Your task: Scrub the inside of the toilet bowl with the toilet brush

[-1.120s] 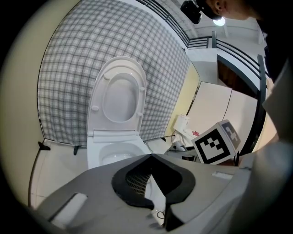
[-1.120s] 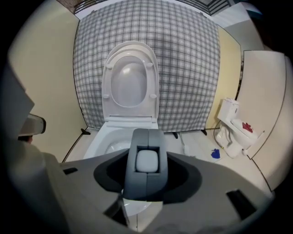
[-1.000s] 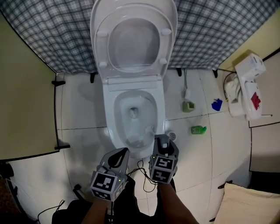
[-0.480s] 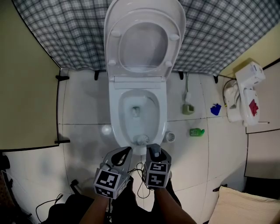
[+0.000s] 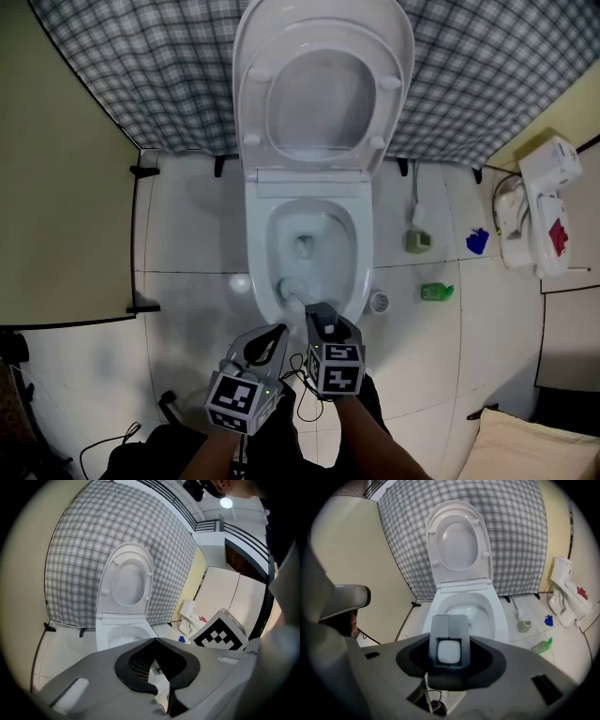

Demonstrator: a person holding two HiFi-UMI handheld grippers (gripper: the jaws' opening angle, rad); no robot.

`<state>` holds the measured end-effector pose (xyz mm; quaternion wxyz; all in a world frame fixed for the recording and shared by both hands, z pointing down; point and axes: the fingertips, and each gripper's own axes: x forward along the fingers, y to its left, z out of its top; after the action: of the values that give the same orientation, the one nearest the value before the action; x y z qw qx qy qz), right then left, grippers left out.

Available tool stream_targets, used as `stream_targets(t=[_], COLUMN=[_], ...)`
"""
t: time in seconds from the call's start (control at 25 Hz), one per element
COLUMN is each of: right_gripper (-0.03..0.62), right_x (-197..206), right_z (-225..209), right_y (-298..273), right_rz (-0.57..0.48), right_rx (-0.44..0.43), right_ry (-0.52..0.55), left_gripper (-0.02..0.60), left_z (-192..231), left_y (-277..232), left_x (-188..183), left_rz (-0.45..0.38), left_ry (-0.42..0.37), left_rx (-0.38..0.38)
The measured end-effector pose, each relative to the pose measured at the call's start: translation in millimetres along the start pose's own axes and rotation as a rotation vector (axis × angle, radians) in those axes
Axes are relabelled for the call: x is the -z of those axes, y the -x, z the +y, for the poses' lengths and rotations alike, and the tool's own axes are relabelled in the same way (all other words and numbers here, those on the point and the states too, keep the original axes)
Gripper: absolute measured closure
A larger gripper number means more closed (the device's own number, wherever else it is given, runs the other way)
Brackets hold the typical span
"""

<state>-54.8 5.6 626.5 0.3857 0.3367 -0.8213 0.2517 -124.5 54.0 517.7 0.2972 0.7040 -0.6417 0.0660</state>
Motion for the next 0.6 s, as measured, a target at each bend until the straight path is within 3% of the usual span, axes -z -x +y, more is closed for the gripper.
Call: stream_targets(t=[0.12, 0.32, 0.6], right_gripper=[0.391, 0.391, 0.391], right_x=[-10, -35, -64], right_z=[-1, -9, -15], right_y=[-21, -50, -80], right_rz=[-0.062, -0.189, -0.343], right_rx=[-0.052, -0.113, -0.115], right_ry=[0.034, -0.004, 0.064], left_gripper=[0.575, 0.575, 0.575], left_z=[9, 19, 23], left_y=[-7, -18, -23], left_x=[7, 27, 46], left_rz=[-0.001, 0.009, 0.001], left_ry=[-0.002, 0.023, 0.037], left_rx=[-0.008, -0.026, -0.021])
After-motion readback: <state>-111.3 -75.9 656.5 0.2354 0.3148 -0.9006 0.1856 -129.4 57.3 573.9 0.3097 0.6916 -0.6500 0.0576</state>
